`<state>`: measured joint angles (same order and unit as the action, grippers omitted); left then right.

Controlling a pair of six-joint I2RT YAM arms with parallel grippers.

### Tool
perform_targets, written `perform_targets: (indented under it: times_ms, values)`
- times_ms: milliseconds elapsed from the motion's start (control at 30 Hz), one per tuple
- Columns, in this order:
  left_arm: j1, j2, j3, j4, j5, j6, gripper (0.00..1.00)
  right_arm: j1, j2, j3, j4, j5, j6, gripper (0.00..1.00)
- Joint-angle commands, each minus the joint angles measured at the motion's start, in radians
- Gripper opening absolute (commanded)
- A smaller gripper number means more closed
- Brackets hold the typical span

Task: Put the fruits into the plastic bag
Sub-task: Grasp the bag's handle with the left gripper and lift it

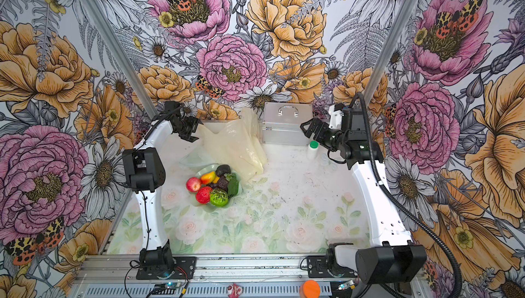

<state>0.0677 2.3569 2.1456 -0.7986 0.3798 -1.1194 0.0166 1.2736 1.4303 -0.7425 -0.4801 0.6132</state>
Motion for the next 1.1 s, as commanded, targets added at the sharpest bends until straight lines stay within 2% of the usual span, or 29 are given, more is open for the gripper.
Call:
perform_targets:
  times_ms: [0,333,433,567,1067]
  values:
    - [-0.005,0.042,0.072,-0.005,0.013,-0.034,0.76,0.003,0.013,-0.012,0.003,0.0,0.005,0.96]
    - [-0.013,0.167,0.231,-0.005,0.013,-0.082,0.69,0.007,0.034,-0.027,0.005,0.001,0.0,0.96]
    - [-0.013,0.187,0.256,-0.005,0.013,-0.088,0.63,0.008,0.039,-0.024,0.005,0.002,-0.001,0.96]
    - [-0.012,0.203,0.275,-0.004,0.013,-0.095,0.49,0.008,0.043,-0.028,0.005,0.002,0.002,0.96]
    - [-0.003,0.189,0.284,-0.004,0.019,-0.085,0.22,0.009,0.028,-0.048,0.006,-0.001,0.015,0.96]
